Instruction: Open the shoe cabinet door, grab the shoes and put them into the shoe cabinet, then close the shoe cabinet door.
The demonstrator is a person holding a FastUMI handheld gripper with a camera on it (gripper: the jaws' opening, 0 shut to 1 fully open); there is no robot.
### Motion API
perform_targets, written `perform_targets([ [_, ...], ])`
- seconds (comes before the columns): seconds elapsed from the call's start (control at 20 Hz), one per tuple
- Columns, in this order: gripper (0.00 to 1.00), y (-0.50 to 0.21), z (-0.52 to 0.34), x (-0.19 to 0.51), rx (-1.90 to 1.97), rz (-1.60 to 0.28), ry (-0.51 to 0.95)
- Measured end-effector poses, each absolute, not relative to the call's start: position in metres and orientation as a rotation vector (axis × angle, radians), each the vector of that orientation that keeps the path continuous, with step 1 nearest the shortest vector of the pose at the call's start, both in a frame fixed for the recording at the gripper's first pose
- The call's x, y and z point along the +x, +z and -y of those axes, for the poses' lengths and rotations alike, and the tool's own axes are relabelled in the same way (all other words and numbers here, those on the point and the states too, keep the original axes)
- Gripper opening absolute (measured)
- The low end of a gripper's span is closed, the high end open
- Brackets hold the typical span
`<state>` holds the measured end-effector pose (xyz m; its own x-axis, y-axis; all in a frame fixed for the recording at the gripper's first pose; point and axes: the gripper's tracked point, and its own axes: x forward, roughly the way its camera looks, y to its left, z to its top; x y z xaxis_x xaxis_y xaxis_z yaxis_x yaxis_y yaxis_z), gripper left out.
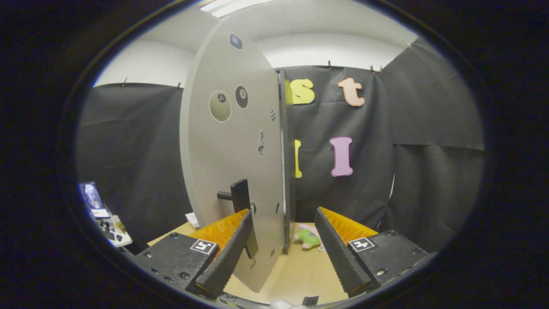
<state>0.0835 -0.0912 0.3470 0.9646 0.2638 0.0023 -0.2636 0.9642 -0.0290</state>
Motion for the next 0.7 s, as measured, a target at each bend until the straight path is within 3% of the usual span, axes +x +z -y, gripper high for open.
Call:
perform_targets([
  [0.7,0.98,0.319,-0.068,0.097,0.055,-0.071,0.341],
])
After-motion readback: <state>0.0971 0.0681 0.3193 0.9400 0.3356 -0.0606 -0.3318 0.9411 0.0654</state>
